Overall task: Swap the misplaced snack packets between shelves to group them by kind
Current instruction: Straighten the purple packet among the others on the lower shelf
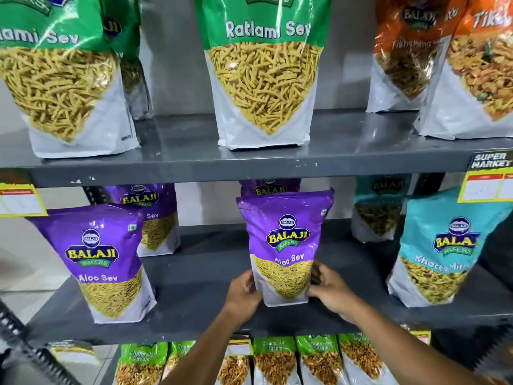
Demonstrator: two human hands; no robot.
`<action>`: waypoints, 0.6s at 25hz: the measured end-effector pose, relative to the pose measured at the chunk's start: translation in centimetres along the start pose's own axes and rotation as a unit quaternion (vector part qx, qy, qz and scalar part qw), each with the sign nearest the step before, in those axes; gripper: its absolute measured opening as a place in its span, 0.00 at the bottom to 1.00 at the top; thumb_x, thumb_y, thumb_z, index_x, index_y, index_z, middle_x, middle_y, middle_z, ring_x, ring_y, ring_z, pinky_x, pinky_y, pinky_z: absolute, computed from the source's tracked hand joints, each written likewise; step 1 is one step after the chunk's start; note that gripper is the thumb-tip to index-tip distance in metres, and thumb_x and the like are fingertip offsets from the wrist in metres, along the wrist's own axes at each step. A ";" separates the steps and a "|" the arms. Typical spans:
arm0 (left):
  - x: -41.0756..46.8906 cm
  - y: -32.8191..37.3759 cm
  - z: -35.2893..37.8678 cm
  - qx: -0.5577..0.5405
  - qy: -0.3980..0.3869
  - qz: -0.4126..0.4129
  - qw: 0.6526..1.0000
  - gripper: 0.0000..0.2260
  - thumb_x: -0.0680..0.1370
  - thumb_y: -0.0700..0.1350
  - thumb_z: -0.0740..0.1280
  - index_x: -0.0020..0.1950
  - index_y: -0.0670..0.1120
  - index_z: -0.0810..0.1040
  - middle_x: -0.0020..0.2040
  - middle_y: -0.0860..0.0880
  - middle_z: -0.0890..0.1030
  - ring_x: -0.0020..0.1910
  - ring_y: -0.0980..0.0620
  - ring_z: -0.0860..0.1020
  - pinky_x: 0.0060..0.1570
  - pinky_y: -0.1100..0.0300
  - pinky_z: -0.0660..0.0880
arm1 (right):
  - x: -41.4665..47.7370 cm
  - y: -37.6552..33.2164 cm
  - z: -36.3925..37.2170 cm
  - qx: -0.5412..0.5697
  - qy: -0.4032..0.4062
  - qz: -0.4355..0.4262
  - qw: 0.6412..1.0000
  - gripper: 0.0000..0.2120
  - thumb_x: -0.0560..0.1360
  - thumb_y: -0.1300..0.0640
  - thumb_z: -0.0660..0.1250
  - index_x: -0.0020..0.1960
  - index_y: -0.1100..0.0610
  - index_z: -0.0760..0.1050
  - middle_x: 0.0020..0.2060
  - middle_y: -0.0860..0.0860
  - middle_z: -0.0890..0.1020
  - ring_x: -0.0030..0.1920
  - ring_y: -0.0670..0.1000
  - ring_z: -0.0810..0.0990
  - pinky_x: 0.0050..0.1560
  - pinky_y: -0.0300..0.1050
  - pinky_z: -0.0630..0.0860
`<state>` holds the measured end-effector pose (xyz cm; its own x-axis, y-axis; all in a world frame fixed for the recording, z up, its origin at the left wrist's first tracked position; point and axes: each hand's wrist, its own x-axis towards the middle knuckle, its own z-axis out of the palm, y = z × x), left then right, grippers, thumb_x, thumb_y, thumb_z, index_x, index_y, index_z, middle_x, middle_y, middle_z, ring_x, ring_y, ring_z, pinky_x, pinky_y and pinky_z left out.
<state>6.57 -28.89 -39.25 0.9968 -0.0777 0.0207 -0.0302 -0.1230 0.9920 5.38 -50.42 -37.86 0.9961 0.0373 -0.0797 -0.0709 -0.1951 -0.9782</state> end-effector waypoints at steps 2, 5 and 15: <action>-0.7 -0.4 0.1 0.026 -0.003 0.015 1.000 0.20 0.68 0.28 0.63 0.45 0.53 0.80 0.41 0.63 0.86 0.50 0.57 0.81 0.52 0.60 0.78 | -0.5 1.0 0.9 -0.042 -0.011 -0.004 0.999 0.30 0.65 0.69 0.70 0.62 0.49 0.70 0.56 0.45 0.81 0.60 0.47 0.78 0.62 0.46 0.73; -1.8 -0.9 -0.3 0.048 0.007 0.016 0.999 0.21 0.71 0.29 0.64 0.46 0.55 0.81 0.44 0.62 0.86 0.50 0.59 0.83 0.52 0.62 0.78 | -1.8 1.7 1.8 -0.050 -0.006 0.002 0.999 0.33 0.67 0.72 0.68 0.68 0.53 0.66 0.58 0.46 0.79 0.59 0.43 0.76 0.55 0.31 0.72; -5.5 1.6 -2.0 -0.018 0.048 -0.018 0.999 0.25 0.74 0.22 0.56 0.70 0.35 0.66 0.71 0.38 0.70 0.70 0.47 0.71 0.63 0.65 0.70 | -8.4 -1.1 3.9 -0.154 0.199 -0.095 0.963 0.33 0.68 0.65 0.68 0.69 0.47 0.66 0.61 0.50 0.76 0.56 0.47 0.78 0.57 0.47 0.76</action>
<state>1.24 -26.73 -37.53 0.9997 0.0218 -0.0056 0.0075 -0.0883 0.9961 -3.08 -46.68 -36.85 0.9349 -0.2658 0.2352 0.0726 -0.5053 -0.8599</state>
